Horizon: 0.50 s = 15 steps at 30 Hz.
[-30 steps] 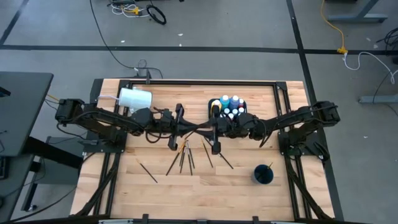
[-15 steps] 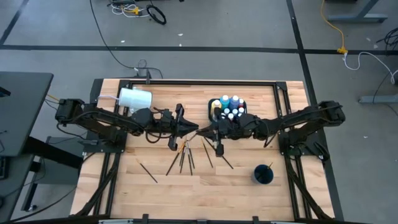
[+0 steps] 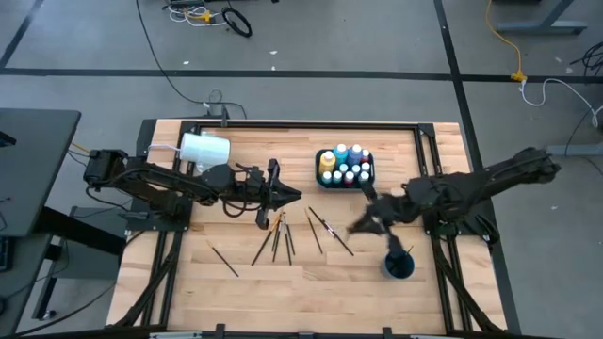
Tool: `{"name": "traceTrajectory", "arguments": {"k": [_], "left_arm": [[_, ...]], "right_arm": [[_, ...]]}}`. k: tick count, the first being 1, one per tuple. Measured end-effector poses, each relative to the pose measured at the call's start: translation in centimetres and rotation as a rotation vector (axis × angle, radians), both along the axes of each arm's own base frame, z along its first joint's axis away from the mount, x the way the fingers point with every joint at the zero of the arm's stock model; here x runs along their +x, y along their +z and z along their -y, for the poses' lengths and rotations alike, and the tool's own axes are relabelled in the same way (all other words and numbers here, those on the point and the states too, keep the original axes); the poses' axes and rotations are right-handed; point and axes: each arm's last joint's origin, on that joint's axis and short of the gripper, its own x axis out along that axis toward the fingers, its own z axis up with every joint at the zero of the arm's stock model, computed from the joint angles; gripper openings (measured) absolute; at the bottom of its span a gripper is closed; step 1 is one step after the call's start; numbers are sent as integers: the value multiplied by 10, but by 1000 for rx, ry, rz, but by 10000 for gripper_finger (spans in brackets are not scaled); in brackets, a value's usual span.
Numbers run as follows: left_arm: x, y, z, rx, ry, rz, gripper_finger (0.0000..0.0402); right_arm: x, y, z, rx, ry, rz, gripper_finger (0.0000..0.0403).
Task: Pick & Place Paint Supplies
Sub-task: Put the gold paint brush into the cup
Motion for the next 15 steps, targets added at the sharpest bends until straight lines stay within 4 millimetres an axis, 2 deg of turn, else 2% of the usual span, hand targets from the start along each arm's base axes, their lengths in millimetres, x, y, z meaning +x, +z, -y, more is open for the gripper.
{"name": "traceTrajectory", "arguments": {"k": [8,15], "left_arm": [[0,0,0,0,0,2,39],[0,0,0,1,1,3,39]], "right_arm": [[-35,-12,-24,-75,254,-184,9],[-52,-6,-33,-58,324,-173,9]]}}
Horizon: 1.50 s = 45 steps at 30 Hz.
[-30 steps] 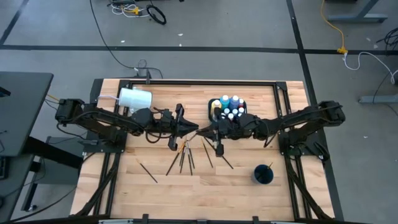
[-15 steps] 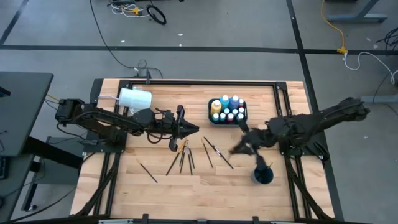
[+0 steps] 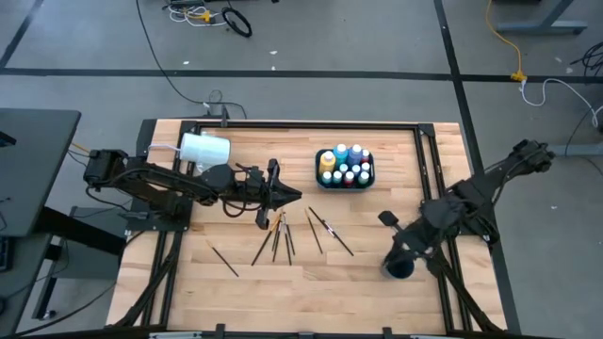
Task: Pick & Place Paint Supplies
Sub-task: Put the gold paint brush into the cup, then put the silver paint brush into the cup
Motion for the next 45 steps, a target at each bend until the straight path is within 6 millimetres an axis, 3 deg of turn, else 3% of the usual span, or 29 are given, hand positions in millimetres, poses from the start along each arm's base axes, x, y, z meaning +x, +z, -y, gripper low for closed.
{"name": "traceTrajectory", "arguments": {"k": [5,8,20,30,36,45], "left_arm": [[0,0,0,0,0,0,35],[0,0,0,1,0,0,34],[0,0,0,2,0,-2,34],[1,-4,0,-2,-1,-43,35],[1,-4,0,-22,-14,-45,35],[2,-23,4,159,-62,-218,25]], "right_arm": [[-19,11,4,29,-21,39,9],[-28,7,8,4,-18,6,9],[-25,-70,3,-10,-11,-41,22],[-27,-107,2,47,31,1,61],[-27,-108,2,35,39,24,63],[-19,-82,1,18,-18,401,64]]}}
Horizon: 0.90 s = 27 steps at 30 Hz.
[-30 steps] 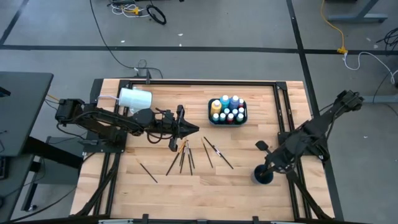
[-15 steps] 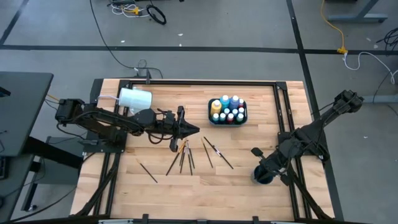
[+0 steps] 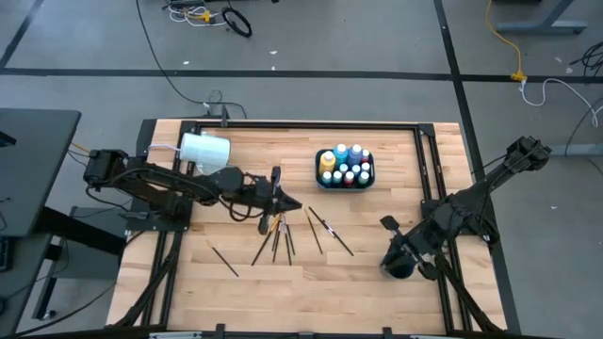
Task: Pick & Place Paint Supplies
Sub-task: Put the silver paint brush into the cup
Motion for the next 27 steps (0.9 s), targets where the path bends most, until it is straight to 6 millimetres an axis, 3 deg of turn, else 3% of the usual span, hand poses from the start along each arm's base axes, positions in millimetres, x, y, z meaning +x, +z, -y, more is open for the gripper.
{"name": "traceTrajectory", "arguments": {"k": [6,10,18,27], "left_arm": [[-1,-6,10,78,-14,-51,7],[-10,8,17,137,27,7,7],[-46,37,20,143,43,2,31],[-52,33,18,145,49,-82,17]], "right_arm": [[7,15,7,92,-190,129,64],[18,8,14,128,-352,67,64],[43,-4,20,152,-417,64,64],[69,-2,29,155,-579,54,70]]}}
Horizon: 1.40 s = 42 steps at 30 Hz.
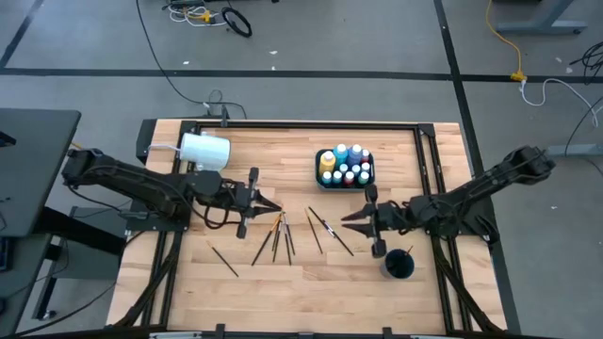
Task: Pick & Place Paint Supplies
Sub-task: Put the silver paint brush into the cup
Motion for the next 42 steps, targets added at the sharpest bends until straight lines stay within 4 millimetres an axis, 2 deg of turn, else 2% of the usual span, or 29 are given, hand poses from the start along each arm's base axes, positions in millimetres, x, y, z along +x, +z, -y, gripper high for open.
{"name": "traceTrajectory", "arguments": {"k": [10,16,22,31,42], "left_arm": [[2,-1,0,15,14,-1,13],[2,-2,0,21,13,-2,15],[2,-2,0,15,14,-11,16],[2,-3,0,-2,5,-22,16],[2,-4,0,-5,4,-29,16]], "right_arm": [[46,-12,3,28,-70,-152,144],[76,-20,16,86,-221,-451,171],[97,-41,23,136,-232,-706,168],[106,-91,39,187,-258,-930,151],[106,-104,52,215,-306,-995,145]]}}
